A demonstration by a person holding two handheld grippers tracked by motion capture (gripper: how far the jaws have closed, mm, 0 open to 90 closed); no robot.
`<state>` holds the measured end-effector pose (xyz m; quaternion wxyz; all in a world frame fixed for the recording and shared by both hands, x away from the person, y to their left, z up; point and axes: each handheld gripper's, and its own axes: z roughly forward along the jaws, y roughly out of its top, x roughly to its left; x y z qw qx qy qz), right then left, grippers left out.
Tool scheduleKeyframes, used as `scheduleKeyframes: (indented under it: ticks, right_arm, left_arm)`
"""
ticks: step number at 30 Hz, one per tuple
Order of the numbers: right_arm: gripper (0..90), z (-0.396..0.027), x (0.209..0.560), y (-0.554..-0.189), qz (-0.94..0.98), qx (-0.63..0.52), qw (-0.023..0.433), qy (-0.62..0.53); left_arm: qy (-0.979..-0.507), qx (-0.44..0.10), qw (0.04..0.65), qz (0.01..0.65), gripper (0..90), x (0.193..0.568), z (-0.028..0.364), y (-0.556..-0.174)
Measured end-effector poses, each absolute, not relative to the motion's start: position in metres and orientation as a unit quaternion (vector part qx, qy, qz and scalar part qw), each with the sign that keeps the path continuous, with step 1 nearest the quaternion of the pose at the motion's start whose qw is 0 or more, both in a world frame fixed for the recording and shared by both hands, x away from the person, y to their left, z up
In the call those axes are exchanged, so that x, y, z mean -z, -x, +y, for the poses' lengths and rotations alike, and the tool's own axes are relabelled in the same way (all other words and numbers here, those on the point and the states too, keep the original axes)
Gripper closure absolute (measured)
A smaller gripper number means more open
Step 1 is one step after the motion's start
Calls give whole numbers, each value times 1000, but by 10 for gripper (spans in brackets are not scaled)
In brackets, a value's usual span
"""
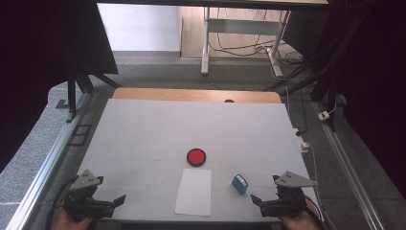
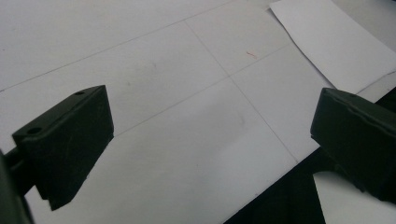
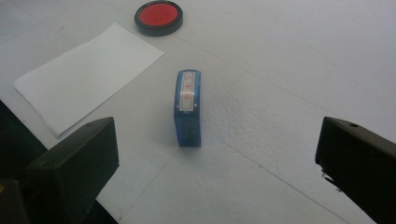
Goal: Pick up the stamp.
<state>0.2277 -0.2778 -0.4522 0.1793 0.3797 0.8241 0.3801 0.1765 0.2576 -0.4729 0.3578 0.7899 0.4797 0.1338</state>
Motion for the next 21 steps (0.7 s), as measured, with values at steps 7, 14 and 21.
scheduleKeyframes:
  ticks: [7, 14, 21]
  right_arm:
    - [0, -269, 452, -231, 831, -378, 170, -370]
    - [0, -257, 454, -236, 838, -365, 168, -368]
    - [0, -246, 459, -243, 854, -343, 169, -352]
  left_arm:
    - [-792, -133, 354, 480, 0, 473, 257, -177]
    - [-794, -134, 349, 480, 0, 474, 256, -177]
    - [-795, -134, 347, 479, 0, 474, 255, -177]
